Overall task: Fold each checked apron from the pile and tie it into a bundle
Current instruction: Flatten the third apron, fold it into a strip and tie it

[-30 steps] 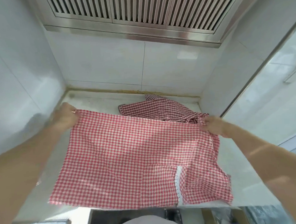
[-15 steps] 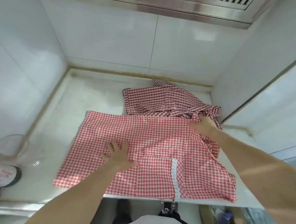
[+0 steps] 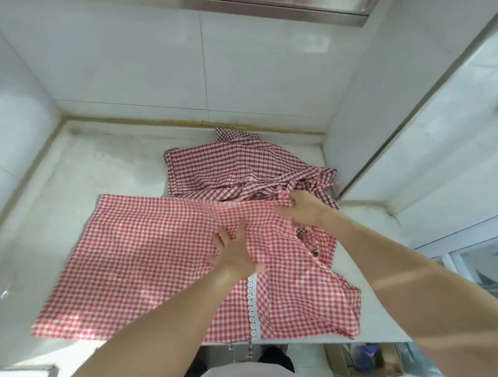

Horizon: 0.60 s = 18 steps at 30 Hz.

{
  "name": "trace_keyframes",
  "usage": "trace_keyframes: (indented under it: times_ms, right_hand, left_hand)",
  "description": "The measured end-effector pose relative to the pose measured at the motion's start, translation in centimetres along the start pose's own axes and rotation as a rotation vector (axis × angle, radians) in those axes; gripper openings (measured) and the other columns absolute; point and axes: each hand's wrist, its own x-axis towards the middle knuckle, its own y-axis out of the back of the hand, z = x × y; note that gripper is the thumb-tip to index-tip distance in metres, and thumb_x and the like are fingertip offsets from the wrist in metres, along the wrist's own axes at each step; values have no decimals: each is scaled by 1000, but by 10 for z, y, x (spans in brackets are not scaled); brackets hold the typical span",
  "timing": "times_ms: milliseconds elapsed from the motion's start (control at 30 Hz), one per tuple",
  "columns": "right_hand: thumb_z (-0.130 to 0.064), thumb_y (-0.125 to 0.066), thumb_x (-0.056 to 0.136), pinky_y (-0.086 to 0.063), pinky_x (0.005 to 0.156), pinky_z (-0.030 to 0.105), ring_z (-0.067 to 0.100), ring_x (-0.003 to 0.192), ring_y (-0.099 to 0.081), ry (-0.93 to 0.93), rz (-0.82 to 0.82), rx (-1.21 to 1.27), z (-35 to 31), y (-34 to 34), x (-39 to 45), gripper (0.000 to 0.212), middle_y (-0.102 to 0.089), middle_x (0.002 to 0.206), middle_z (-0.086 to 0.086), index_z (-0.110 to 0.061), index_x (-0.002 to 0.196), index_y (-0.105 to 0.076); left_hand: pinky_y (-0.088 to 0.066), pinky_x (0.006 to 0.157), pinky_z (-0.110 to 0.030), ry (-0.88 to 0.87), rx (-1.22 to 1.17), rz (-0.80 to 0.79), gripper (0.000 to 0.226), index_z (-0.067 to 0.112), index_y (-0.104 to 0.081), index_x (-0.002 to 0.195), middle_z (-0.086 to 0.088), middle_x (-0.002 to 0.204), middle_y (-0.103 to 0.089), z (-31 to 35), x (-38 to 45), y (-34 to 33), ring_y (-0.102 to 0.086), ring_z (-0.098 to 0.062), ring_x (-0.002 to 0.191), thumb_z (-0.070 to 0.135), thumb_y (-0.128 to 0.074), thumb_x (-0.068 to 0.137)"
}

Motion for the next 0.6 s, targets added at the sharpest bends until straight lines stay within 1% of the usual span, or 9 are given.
trace_keyframes:
  times_ms: [67,133,200,267,333,400,467,533,600]
  right_hand:
    - [-42,-74,86,-40,64,31,16,64,-51,35,-77,-116,14,13,-2,37,-54,71,3,-10,81,-55]
    - [-34,-81,80,-45,70,30,13,60,-54,18,-240,-111,31,27,-6,31,-60,69,7,-16,90,-58]
    - [-25,-87,74,-50,67,18,11,61,-62,-51,-379,-36,46,40,-10,44,-70,78,11,-20,104,-56]
    - [-21,-90,70,-53,68,21,13,73,-66,-64,-397,-20,58,56,-12,51,-70,93,7,-20,112,-59]
    - [-29,-91,67,-54,88,32,16,95,-63,-51,-323,-111,77,75,-13,53,-62,112,-2,-27,113,-64]
    - [-35,-89,69,-48,96,32,16,107,-56,-63,-244,-288,101,95,-14,51,-54,119,-7,-28,114,-66]
    - [-28,-84,74,-48,85,27,18,97,-59,-106,-99,-352,129,112,-17,40,-59,113,-2,-20,110,-71]
    - [-15,-80,76,-51,75,27,24,86,-68,-142,176,-268,157,131,-26,16,-70,101,7,-22,87,-70]
    - [4,-68,77,-49,78,31,32,92,-68,-154,452,-162,184,146,-35,24,-72,94,14,-21,78,-66]
  left_hand:
    - [-7,112,-75,61,89,-25,131,40,33,147,-15,158,33,-4,7,-14,26,-37,147,55,-77,77]
    - [-6,111,-76,84,120,-19,131,41,33,147,-15,158,35,-5,11,-17,28,-37,146,52,-77,78]
    - [-6,111,-76,96,145,-37,131,40,34,147,-16,156,38,-3,14,-15,31,-38,145,49,-78,79]
    - [-6,110,-77,109,165,-70,131,39,36,146,-17,153,42,-2,15,-13,33,-40,144,47,-78,80]
    - [-6,110,-77,123,179,-80,132,40,37,145,-17,152,44,0,18,-13,34,-40,143,46,-78,80]
    - [-5,110,-77,143,192,-81,134,41,37,144,-16,151,45,2,20,-15,35,-39,142,47,-79,78]
    - [-5,111,-76,165,191,-84,136,42,37,144,-15,151,45,4,22,-15,35,-38,143,47,-81,76]
    - [-3,112,-75,188,179,-84,137,44,35,144,-14,150,46,6,23,-16,35,-37,143,46,-83,75]
    - [-2,112,-74,199,175,-89,137,45,35,144,-13,151,46,7,24,-16,35,-36,143,44,-83,75]
